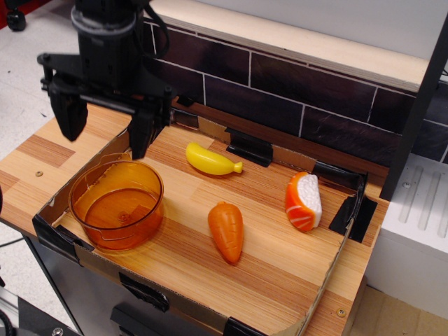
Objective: Put sushi in pot
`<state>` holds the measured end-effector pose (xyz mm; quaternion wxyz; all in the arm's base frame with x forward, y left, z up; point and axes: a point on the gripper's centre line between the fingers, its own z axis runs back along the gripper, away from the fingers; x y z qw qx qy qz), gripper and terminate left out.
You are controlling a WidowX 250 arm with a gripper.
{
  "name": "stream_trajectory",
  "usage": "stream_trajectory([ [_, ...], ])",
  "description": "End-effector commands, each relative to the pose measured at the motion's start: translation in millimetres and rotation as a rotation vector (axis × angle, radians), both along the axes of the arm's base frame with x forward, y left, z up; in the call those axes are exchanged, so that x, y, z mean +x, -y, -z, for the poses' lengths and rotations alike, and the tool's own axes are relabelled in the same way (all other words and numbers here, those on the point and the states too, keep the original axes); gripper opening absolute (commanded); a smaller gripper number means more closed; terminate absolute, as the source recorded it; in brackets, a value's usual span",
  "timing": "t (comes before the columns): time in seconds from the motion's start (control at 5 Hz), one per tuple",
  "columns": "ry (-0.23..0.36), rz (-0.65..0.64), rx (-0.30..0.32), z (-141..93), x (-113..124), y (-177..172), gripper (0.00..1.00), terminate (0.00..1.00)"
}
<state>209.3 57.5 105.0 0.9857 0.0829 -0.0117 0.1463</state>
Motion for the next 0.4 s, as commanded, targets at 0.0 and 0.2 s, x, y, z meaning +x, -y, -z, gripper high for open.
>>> stream_trajectory([
  [0.0, 0.109, -0.129, -0.153, -25, 29, 42, 1.00, 0.00],
  [0.2, 0.144, -0.170, -0.176, -24, 44, 68, 1.00, 0.00],
])
